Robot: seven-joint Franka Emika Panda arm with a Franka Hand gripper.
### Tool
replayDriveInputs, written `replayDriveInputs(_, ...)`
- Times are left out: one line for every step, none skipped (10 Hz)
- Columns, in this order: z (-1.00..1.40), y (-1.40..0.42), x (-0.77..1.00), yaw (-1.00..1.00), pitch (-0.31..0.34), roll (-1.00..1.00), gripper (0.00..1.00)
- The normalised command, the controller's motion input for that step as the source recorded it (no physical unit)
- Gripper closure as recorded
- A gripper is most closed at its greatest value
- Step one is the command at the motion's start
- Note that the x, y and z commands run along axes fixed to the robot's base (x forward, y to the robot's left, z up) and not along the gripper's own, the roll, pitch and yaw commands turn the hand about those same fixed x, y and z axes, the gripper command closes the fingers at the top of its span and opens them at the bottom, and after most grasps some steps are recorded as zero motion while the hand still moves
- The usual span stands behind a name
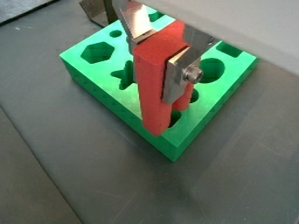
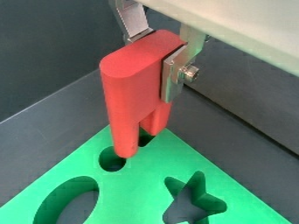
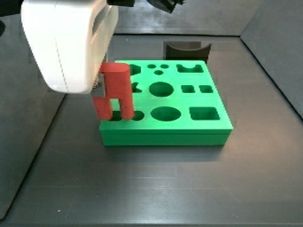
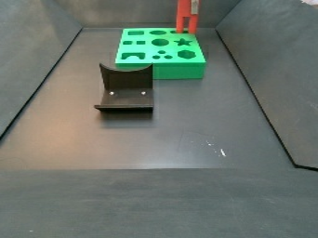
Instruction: Insert the square-circle object.
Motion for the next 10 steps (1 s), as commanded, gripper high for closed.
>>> replayDriveInputs(-0.33, 0.00, 0.47, -0.13, 0.114, 0.00, 1.00)
replayDriveInputs(-0.33, -0.03, 0.55, -0.10, 0.139, 0.00, 1.00)
replayDriveInputs(-0.30, -0.03, 0.63, -0.14, 0.183, 0.00, 1.00)
replayDriveInputs(-0.34, -0.04, 0.50, -0.15, 0.131, 0.00, 1.00)
replayDriveInputs(-0.47, 0.00, 0.29, -0.11, 0.027, 0.00, 1.00)
replayDriveInputs(-0.62, 0.00, 0.03, -0.09, 0.000, 0.04, 1.00)
replayDriveInputs(-0.65, -0.03, 0.00, 0.00, -0.059, 0.05, 1.00)
replayDriveInputs(-0.65, 0.00, -0.23, 0.00, -0.127, 0.09, 1.00)
replayDriveInputs(-0.51, 0.00, -0.23, 0.24, -0.173, 0.03, 1.00)
replayDriveInputs(-0.50, -0.03, -0.11, 0.37, -0.154, 0.05, 1.00)
